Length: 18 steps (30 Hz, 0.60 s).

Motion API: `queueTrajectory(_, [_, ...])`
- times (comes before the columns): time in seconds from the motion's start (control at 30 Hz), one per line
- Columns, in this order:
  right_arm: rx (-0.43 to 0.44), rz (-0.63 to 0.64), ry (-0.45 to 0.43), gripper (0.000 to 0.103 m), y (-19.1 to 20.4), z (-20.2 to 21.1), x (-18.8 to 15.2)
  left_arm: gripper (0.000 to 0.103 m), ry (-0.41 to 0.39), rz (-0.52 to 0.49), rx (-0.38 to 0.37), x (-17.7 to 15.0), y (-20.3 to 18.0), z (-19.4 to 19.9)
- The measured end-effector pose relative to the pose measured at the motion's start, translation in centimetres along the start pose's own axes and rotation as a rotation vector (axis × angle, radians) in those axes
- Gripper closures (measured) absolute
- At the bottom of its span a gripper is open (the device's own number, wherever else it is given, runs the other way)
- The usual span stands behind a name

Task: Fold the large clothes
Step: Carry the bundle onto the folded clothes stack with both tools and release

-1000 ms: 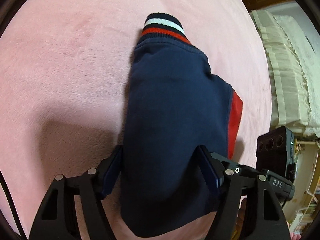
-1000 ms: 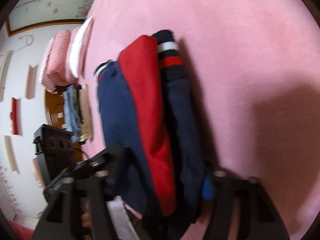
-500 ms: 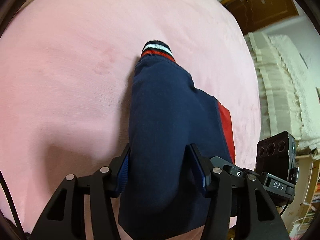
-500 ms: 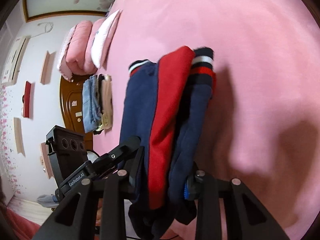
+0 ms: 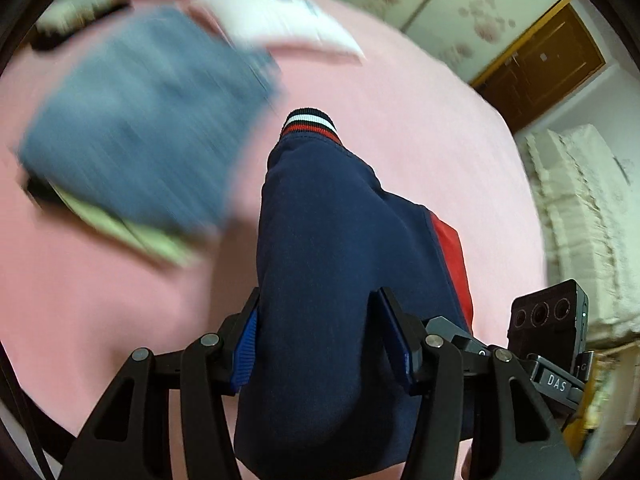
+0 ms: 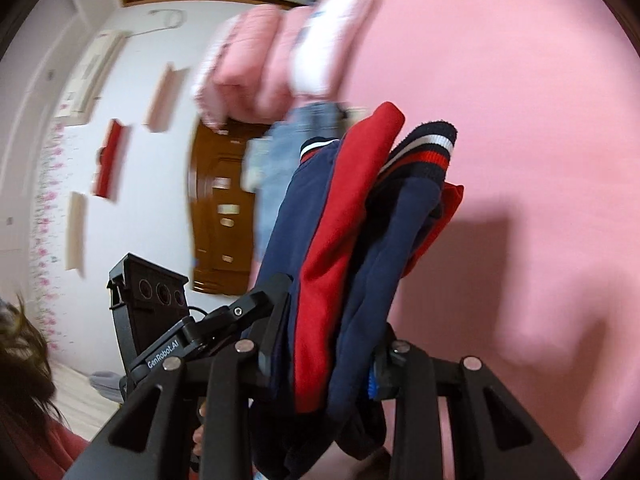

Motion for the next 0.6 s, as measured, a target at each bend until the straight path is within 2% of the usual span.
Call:
queueTrajectory(0.07, [0.053, 0.002, -0.028, 0.073, 2.8, -4.8, 2.0, 0.05, -0.082, -0.019, 0.036, 4.5, 2.7, 2.2])
queueTrajectory(0.17, [0.119, 0.01, -0.079, 0.073, 6.3, -11.8, 5.1, 0.05, -0.179, 0.017, 0.05, 11.5, 7.3, 4.1])
queueTrajectory(0.3, [0.204, 0.008, -0.141, 0.073, 8.6, -19.3, 9.6, 0.05, -0.244, 0.053, 0.023, 18.4, 12.2, 4.1])
queueTrajectory(0.4, [0.145, 0.079, -0.153, 0.073, 8.0, -24.2, 12.4, 0.05, -0.244, 0.066, 0.022, 21.6, 15.3, 1.0])
queueTrajectory(0.43, [0.112, 0.085, -0.148, 0.073, 7.2, -25.5, 12.9, 0.05, -0.215, 0.094, 0.018, 22.1, 16.6, -0.7])
queueTrajectory(0.5, [0.035, 0.071, -0.118, 0.073, 5.0, -27.2, 13.0, 0.05, -0.159, 0.154, 0.001, 22.4, 18.8, -3.2])
queueTrajectory(0.53, [-0.024, 0.085, -0.092, 0.073, 3.9, -28.1, 12.8, 0.05, -0.158, 0.158, -0.02, 22.4, 19.2, -3.7])
queueTrajectory(0.6, [-0.065, 0.123, -0.089, 0.073, 3.0, -28.1, 12.4, 0.048, -0.182, 0.115, -0.031, 22.1, 18.8, -3.9])
Point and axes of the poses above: each gripper's, at about its wrist camera, not at the fingertips, and z roughly against the way its jaws point, y to its left, x to its top, the point moved 10 cm from there along -z, roughly the way its jaws point, and after that the axes turned 11 degrees about z, right-handed, at the moved point
